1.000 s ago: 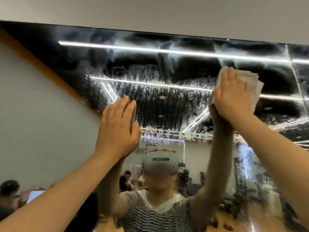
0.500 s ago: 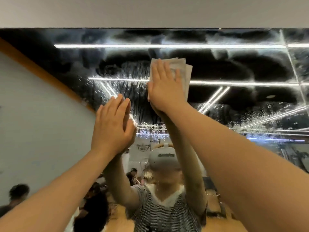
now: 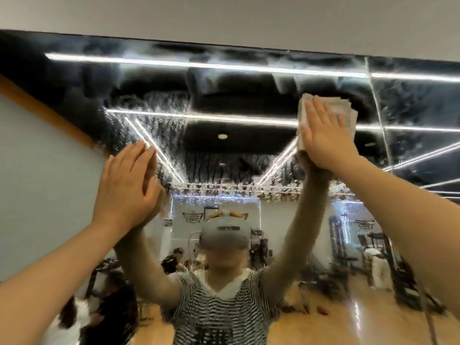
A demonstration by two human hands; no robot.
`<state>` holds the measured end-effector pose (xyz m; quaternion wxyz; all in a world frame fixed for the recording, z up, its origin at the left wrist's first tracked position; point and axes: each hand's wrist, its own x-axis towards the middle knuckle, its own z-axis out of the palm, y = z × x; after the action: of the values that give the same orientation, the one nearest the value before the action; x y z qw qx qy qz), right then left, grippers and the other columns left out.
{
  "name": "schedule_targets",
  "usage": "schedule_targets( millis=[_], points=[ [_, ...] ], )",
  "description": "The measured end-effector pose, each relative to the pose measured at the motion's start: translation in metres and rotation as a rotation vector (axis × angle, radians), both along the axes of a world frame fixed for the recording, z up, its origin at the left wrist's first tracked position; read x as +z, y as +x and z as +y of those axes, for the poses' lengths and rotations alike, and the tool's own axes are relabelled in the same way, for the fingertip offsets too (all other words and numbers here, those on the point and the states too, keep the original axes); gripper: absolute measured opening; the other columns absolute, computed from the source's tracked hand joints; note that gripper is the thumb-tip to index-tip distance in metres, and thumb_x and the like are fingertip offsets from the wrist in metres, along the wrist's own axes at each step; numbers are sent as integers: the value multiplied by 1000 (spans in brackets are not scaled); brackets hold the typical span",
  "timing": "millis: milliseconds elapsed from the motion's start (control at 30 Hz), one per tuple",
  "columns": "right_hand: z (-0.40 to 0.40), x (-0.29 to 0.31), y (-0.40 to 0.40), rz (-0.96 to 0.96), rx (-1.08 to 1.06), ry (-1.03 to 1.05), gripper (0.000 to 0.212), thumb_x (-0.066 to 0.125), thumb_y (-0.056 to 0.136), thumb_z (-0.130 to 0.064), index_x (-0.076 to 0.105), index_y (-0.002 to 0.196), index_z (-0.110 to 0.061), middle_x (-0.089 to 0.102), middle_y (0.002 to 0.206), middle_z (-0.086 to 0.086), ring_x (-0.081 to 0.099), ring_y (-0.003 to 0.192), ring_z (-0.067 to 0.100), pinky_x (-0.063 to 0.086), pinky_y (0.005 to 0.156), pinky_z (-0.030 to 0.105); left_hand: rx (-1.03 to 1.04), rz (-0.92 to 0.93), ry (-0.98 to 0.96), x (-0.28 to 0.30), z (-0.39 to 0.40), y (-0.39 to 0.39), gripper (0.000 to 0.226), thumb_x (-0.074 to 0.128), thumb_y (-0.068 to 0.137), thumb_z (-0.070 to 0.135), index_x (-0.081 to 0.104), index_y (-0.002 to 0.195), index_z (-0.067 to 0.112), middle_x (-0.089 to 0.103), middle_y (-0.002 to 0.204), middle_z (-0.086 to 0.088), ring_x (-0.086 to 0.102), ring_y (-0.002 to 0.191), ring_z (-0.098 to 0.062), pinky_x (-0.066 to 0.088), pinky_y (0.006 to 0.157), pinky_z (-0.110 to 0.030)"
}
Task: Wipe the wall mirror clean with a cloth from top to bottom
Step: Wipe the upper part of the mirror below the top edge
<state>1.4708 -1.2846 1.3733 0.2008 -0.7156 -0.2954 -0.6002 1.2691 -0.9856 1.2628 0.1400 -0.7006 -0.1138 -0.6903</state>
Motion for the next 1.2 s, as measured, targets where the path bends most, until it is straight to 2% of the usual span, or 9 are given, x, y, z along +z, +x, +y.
schedule_targets(
  millis=[167,367,467,567,633,733,900,1200],
  points=[
    [-44,-10,24,83,-5,53,73,5,89,-45,-1,156,-16,-4,163,5,-1,150,20,-1,119,40,4,2,2,-1,-2,0,67,26,88,39,44,142,3,39,150,-18,31,141,-35,22,115,-56],
    [-54,-16,31,44,3,146,71,10,90,-41,10,155,-14,9,163,9,11,149,24,7,117,45,3,-9,-2,-1,-1,0,68,27,86,39,45,141,4,41,149,-17,32,140,-34,21,115,-53],
    [-40,-16,26,48,-23,255,71,10,90,-40,14,155,-11,16,161,11,18,147,28,13,116,49,15,-13,5,-1,-1,1,66,28,86,37,46,140,4,42,148,-17,32,140,-33,22,115,-53],
    [-25,-15,18,83,-51,295,68,9,93,-40,10,155,-12,12,162,11,18,146,31,13,117,51,12,-10,-1,0,0,1,66,29,86,37,46,141,5,42,148,-16,32,140,-32,24,115,-55],
    [-13,-11,10,87,-53,281,60,15,101,-35,7,156,-12,8,162,11,16,146,34,10,117,51,14,-12,-6,0,1,2,65,29,87,38,45,141,6,42,148,-15,32,140,-32,24,115,-55],
    [15,-5,-12,60,-48,245,57,21,104,-30,5,155,-11,7,162,11,14,146,33,10,117,50,24,-1,-9,-1,1,2,65,28,87,38,44,142,7,41,149,-14,31,141,-32,23,116,-54],
    [66,-3,-46,1,-39,188,58,20,104,-33,3,156,-13,7,163,10,18,145,34,8,117,49,23,9,-13,0,1,2,66,28,87,38,43,143,7,40,150,-14,31,141,-31,21,117,-52],
    [129,2,-97,0,55,127,57,21,105,-30,0,156,-15,0,163,6,8,148,29,0,118,47,2,0,0,-1,2,2,65,29,87,38,43,144,9,38,152,-11,28,142,-26,15,117,-45]
  ],
)
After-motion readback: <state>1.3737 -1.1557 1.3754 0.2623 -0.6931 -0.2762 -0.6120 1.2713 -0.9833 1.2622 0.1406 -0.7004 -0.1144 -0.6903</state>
